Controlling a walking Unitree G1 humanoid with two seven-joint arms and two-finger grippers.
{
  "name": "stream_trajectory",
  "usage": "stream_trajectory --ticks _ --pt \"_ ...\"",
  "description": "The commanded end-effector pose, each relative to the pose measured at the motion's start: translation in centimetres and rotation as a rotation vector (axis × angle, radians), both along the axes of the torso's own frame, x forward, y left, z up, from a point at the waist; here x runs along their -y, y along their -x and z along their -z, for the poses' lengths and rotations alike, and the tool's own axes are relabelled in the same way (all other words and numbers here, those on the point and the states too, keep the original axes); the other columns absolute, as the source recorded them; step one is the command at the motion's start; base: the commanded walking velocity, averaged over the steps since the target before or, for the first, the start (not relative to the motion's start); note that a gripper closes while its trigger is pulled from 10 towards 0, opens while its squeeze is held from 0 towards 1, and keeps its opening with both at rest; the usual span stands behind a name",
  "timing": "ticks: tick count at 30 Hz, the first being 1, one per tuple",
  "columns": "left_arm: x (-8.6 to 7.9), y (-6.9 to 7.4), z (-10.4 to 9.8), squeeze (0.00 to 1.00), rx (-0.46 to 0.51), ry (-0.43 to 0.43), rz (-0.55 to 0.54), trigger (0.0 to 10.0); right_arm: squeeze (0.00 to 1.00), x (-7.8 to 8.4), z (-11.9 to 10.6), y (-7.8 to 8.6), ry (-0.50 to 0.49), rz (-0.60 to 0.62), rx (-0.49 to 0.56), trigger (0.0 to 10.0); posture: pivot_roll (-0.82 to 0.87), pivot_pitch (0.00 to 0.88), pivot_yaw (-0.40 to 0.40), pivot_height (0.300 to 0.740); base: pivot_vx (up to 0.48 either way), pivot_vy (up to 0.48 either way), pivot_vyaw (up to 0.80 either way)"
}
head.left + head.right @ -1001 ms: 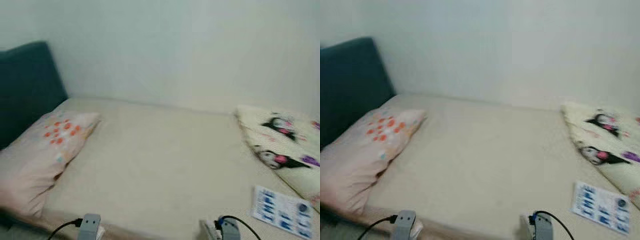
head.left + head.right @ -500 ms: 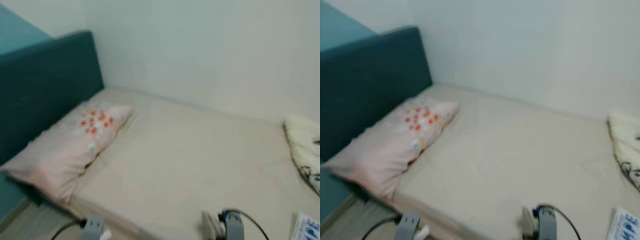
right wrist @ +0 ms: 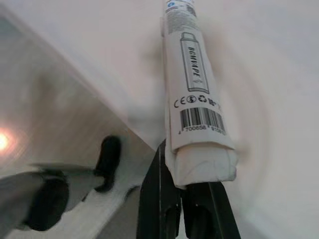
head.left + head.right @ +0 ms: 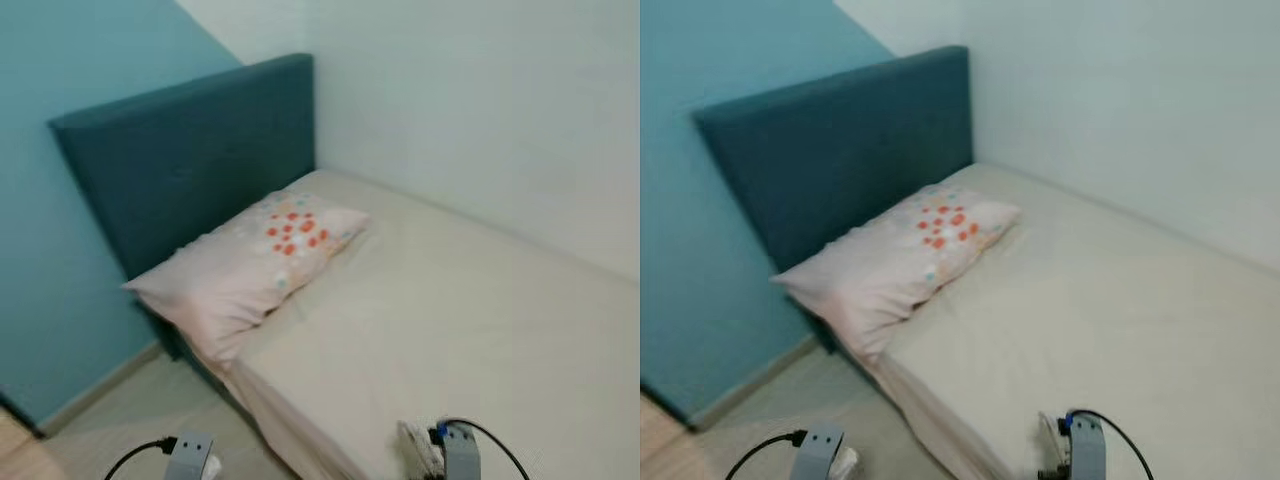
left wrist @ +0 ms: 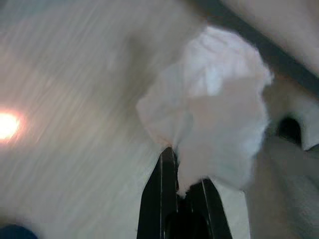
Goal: Clean up the room
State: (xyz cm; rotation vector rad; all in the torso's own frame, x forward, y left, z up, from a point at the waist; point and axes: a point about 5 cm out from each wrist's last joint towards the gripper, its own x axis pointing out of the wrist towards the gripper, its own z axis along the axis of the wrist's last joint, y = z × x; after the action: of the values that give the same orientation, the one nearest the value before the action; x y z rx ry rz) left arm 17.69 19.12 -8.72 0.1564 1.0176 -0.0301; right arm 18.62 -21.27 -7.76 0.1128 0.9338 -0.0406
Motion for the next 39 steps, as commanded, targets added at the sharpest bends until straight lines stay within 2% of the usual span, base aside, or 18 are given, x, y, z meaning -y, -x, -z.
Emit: stream_trajectory --ticks 1,10,17,21,28,35,39 --pt "-0.1 0.1 0.0 0.00 -0.009 -0.004 0.013 10.0 0.00 -0.2 -0.2 -0.5 -0.033 0.018 0.033 10.0 0.03 0.000 -0.023 0.740 0.000 0.000 0.77" --pt "-0.2 0.4 0.1 0.00 -0.019 0.001 0.023 10.0 0.00 -2.5 -1.8 -3.4 -0.173 -0.070 0.160 10.0 0.03 0.000 -0.013 0.740 0.000 0.000 0.77" --pt "-0.2 0.3 0.1 0.00 -0.016 0.006 0.029 10.0 0.00 -3.2 -1.9 -3.7 -0.181 -0.098 0.164 10.0 0.03 0.000 -0.015 0.740 0.000 0.000 0.77" --pt "-0.2 0.3 0.1 0.00 -0.018 0.006 0.033 10.0 0.00 -3.3 -1.7 -3.5 -0.179 -0.100 0.155 10.0 0.03 0.000 -0.013 0.740 0.000 0.000 0.77" --pt "-0.3 0.6 0.3 0.00 -0.033 -0.004 0.051 10.0 0.00 -2.5 -0.5 -1.3 -0.138 -0.057 0.076 10.0 0.03 0.000 -0.012 0.740 0.000 0.000 0.77" --pt "-0.2 0.8 0.3 0.00 -0.036 -0.005 0.056 10.0 0.00 -2.3 0.2 -0.1 -0.116 -0.035 0.034 10.0 0.03 0.000 -0.012 0.740 0.000 0.000 0.77" --pt "-0.2 0.8 0.3 0.00 -0.036 -0.008 0.062 10.0 0.00 -1.9 1.0 1.6 -0.064 -0.051 -0.035 10.0 0.03 0.000 -0.012 0.740 0.000 0.000 0.77"
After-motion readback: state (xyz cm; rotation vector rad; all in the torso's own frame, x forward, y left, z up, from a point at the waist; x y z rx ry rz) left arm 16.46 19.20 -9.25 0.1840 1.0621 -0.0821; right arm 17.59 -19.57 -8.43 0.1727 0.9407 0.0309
